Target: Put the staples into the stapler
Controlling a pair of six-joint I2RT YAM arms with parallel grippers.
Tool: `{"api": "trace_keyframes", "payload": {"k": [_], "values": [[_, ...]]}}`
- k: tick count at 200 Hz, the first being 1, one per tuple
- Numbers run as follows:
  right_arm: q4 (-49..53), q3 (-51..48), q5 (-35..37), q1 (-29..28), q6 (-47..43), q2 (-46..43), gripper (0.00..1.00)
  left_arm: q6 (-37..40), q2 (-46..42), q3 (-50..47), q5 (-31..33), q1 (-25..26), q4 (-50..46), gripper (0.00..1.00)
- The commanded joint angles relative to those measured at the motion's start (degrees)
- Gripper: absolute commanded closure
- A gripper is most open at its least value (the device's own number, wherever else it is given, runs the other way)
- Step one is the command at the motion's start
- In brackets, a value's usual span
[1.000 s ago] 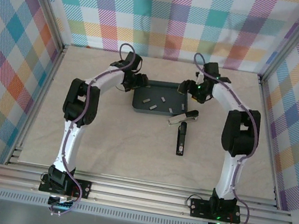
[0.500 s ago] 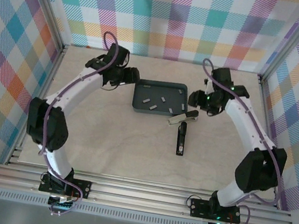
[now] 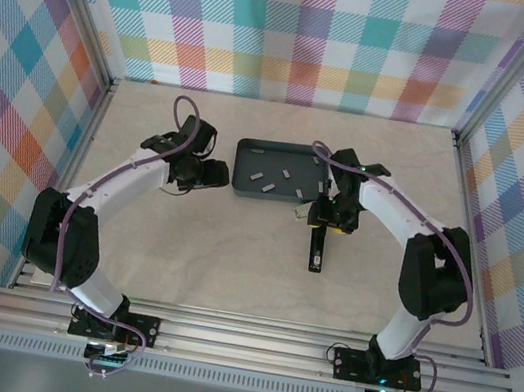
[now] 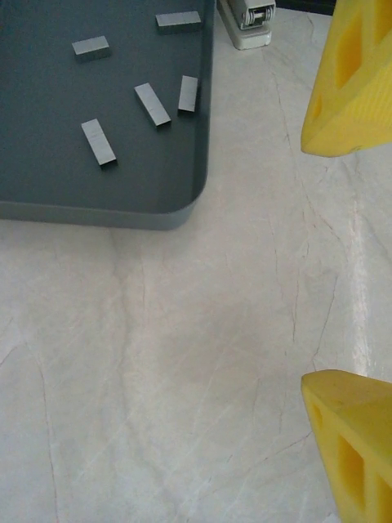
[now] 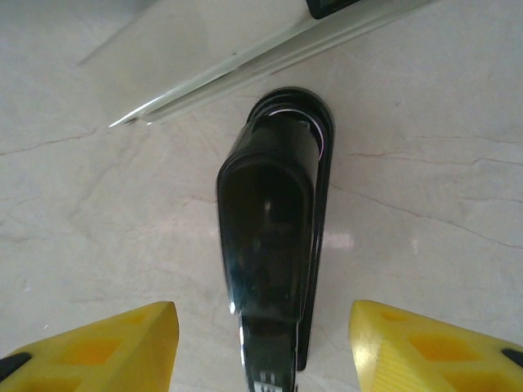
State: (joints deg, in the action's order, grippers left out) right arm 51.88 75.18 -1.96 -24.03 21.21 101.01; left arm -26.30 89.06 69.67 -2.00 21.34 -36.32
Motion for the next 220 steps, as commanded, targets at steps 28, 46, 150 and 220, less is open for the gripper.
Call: {"api": "trace_keyframes", "payload": {"k": [28, 46, 150, 220], "values": [[-2.2, 2.2, 2.9, -0.4, 0.7, 5.0, 0.49, -1.7, -2.8, -2.8, -0.2, 0.7, 1.1, 0.30], [-3.4, 2.6, 2.3, -0.4, 0.7, 6.2, 0.51, -1.7, -2.7, -3.1, 0.0, 0.7, 1.3, 0.30], [-8.9, -6.0, -4.8, -0.5, 11.2, -8.9, 0.82, 2.6, -8.3, -7.1, 0.7, 6.8, 6.8, 0.31], [-23.8, -14.2, -9.4, -0.5, 31.7, -22.1, 0.86, 17.8, -17.5, -14.3, 7.7, 21.9, 22.1, 0.31]]}}
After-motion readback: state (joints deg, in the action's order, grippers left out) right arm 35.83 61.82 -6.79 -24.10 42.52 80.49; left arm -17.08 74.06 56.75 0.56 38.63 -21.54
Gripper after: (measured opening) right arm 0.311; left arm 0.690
